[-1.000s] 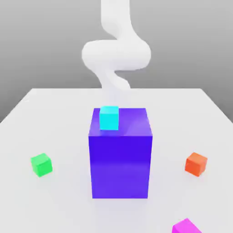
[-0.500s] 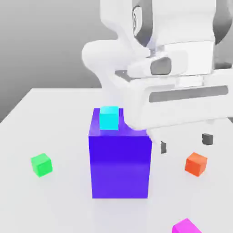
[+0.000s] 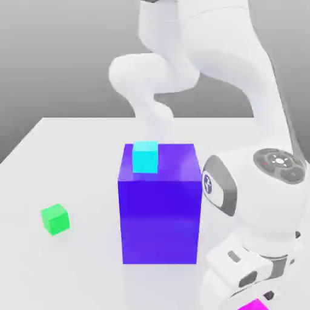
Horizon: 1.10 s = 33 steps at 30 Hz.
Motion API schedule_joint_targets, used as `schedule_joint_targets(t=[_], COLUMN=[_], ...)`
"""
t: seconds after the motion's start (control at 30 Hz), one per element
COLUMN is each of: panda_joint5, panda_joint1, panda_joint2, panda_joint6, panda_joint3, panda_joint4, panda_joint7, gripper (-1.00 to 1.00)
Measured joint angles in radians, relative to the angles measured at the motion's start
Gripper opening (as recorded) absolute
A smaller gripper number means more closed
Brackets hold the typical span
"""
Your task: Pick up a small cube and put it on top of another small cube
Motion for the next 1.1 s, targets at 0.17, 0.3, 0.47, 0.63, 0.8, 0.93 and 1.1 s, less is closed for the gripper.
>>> schedule_joint_targets(t=[0.17,0.3,0.47,0.63,0.8,0.93,1.1], panda_joint5=[-0.001,0.019,0.016,-0.012,-0.065,-0.038,0.144], panda_joint1=[0.001,-0.011,-0.101,-0.212,-0.531,-0.612,-0.589], panda_joint2=[0.007,-0.113,-0.259,-0.409,-0.605,-0.659,-0.505], panda_joint6=[0.005,-0.088,-0.098,-0.084,-0.073,-0.021,0.124], panda_joint3=[-0.001,0.013,-0.115,-0.269,-0.421,-0.493,-0.484], panda_joint4=[0.001,-0.026,-0.156,-0.315,-0.518,-0.626,-0.628], panda_joint7=[0.001,-0.014,0.056,0.161,0.314,0.356,0.233], gripper=[-1.00,-1.00,-1.00,-1.00,-1.00,-1.00,-1.00])
